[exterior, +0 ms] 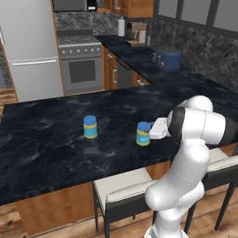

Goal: The dining table condiment station is running low on mayonnaise. Refill the condiment station by opening the cabinet and taking the mayonnaise from the cabinet and placing it on the dining table.

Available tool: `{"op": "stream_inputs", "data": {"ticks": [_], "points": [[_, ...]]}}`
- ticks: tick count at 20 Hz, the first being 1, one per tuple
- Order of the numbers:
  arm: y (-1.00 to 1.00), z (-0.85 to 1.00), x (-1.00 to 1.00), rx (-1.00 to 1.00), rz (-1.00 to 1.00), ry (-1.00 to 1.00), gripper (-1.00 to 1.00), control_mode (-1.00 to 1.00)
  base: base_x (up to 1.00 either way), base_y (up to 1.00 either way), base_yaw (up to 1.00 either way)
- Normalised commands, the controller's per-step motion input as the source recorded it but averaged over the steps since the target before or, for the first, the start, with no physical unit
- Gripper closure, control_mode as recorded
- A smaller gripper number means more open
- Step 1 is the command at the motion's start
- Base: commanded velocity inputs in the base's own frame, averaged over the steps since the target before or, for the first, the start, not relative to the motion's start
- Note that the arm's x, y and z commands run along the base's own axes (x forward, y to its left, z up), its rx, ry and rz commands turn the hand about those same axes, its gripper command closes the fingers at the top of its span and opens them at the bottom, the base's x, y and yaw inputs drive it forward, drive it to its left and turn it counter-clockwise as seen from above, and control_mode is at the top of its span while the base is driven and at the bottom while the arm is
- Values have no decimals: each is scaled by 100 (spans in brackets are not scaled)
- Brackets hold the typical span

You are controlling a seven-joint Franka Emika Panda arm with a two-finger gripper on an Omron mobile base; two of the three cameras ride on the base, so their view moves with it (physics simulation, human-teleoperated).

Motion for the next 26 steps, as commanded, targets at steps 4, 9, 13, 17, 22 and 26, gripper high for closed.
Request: {"op": "stream_inputs", "data": {"ticks": [4,9,13,17,22,26], "points": [[15,-23,-44,-5,1,-3,-100,-100,0,0,0],[9,-2,-50,-3,0,-1,-100,-100,0,0,0],[0,10,-11,0,0,1,-100,-100,0,0,0],[0,43,0,0,0,10,-100,-100,0,0,0],[0,50,0,0,0,12,-100,-100,0,0,0],[0,47,-8,0,0,8,-100,-100,0,0,0]]}}
